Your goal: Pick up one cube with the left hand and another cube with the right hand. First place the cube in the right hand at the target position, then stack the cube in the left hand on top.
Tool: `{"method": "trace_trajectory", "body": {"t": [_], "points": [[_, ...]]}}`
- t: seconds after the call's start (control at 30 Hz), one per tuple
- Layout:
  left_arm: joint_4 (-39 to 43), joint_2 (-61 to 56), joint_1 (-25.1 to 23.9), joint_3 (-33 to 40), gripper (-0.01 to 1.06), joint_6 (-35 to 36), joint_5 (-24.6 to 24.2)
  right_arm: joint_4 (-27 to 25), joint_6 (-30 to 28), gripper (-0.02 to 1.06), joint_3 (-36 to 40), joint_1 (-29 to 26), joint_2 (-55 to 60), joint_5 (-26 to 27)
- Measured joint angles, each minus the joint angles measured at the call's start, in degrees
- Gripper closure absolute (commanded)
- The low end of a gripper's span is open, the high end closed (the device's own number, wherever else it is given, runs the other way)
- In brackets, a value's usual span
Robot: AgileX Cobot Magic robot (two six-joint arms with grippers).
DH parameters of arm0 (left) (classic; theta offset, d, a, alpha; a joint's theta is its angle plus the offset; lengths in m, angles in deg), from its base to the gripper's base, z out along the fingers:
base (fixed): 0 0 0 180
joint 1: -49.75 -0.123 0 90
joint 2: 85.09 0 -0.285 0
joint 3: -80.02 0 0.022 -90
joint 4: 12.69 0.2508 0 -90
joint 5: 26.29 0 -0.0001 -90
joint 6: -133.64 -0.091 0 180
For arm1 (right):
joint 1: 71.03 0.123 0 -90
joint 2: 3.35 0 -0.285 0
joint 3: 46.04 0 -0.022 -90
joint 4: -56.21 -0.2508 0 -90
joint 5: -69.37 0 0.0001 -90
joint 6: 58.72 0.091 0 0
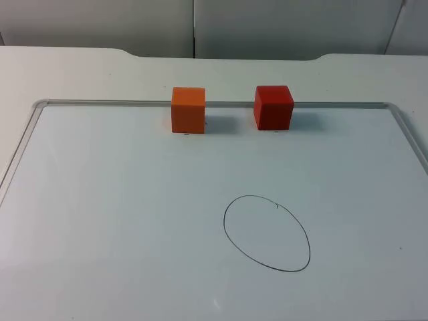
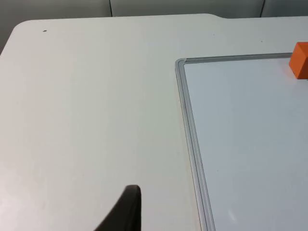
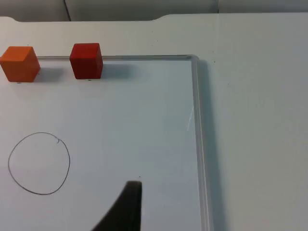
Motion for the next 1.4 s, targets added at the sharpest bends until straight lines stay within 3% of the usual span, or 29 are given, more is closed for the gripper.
{"method": "trace_trajectory", "body": {"t": [0.47, 0.63, 0.8, 0.93, 1.03, 1.3, 1.4], "points": [[0.0, 0.0, 0.0, 0.0, 0.03, 0.0, 0.0, -0.47, -1.89, 0.0, 0.0, 0.0, 0.0, 0.27], [0.0, 0.0, 0.0, 0.0, 0.03, 0.0, 0.0, -2.09, -2.66, 0.0, -2.21, 0.0, 0.29, 2.54], [0.0, 0.0, 0.0, 0.0, 0.03, 0.0, 0.0, -5.05, -7.28, 0.02, -6.03, 0.0, 7.05, 6.37], [0.0, 0.0, 0.0, 0.0, 0.03, 0.0, 0.0, -9.65, -12.75, 0.02, -12.51, 0.0, 20.41, 12.93], [0.0, 0.0, 0.0, 0.0, 0.03, 0.0, 0.0, -11.32, -14.09, 0.02, -16.55, 0.0, 27.29, 13.87], [0.0, 0.0, 0.0, 0.0, 0.03, 0.0, 0.0, -15.88, -15.81, 0.09, -33.06, 1.58, 49.54, 12.42], [0.0, 0.0, 0.0, 0.0, 0.03, 0.0, 0.0, -16.19, -15.86, 0.09, -43.15, 4.99, 60.57, 11.03]]}}
